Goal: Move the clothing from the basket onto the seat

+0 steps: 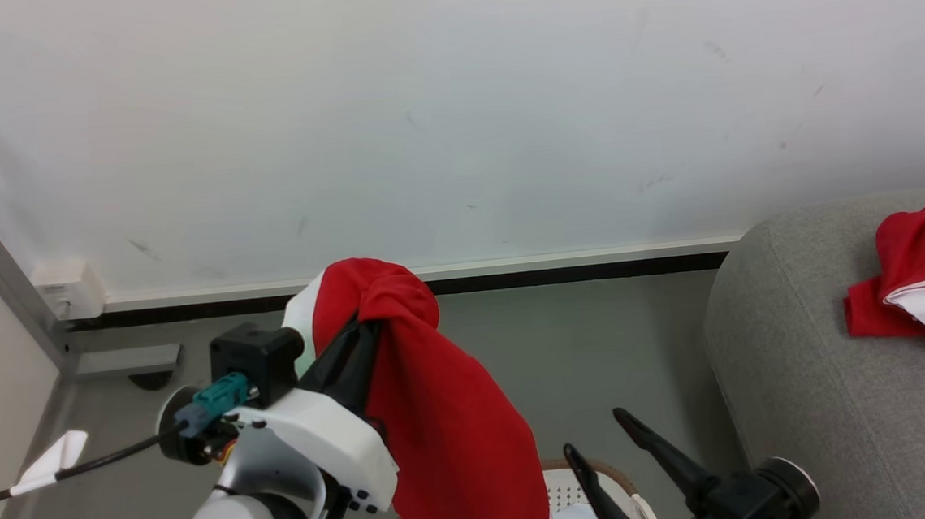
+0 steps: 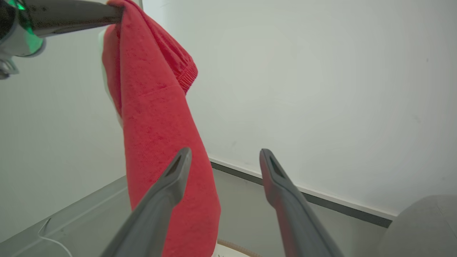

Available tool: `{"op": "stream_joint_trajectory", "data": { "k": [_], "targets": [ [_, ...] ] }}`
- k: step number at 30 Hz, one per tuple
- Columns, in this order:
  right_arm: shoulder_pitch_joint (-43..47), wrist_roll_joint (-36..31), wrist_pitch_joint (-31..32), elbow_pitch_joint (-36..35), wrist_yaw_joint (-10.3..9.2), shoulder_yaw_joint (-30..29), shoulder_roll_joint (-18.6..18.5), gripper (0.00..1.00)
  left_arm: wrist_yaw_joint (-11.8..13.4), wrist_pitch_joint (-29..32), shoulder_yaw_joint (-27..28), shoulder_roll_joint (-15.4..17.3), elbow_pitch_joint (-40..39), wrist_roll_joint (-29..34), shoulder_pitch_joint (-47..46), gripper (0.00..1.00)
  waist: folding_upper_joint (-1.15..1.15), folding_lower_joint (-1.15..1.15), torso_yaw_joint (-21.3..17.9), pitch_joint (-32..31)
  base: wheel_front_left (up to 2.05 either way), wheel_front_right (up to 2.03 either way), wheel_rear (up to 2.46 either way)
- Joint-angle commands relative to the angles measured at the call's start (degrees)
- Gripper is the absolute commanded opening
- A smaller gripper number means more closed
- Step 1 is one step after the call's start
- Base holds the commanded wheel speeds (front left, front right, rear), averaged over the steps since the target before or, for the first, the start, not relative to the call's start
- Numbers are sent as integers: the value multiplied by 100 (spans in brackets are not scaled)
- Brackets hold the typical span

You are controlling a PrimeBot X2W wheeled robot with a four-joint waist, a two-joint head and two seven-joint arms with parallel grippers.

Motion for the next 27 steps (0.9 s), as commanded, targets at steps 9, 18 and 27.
{"op": "stream_joint_trajectory", "data": {
  "k": [9,18,27],
  "targets": [
    [-1156,710,35,641,-13,1727,-189,100,-76,72,-195,-54,-28,57,-121,0,0,0,60,-48,0,0,0],
    [-1747,1138,-55,1361,-13,2216,-84,100,-141,129,-399,-95,1,76,-211,0,0,0,193,-98,0,0,0],
    [-2447,2041,-56,1610,-13,3338,-615,100,-276,280,-654,-161,-84,15,-276,0,0,0,345,-119,0,0,0]
  ]
}}
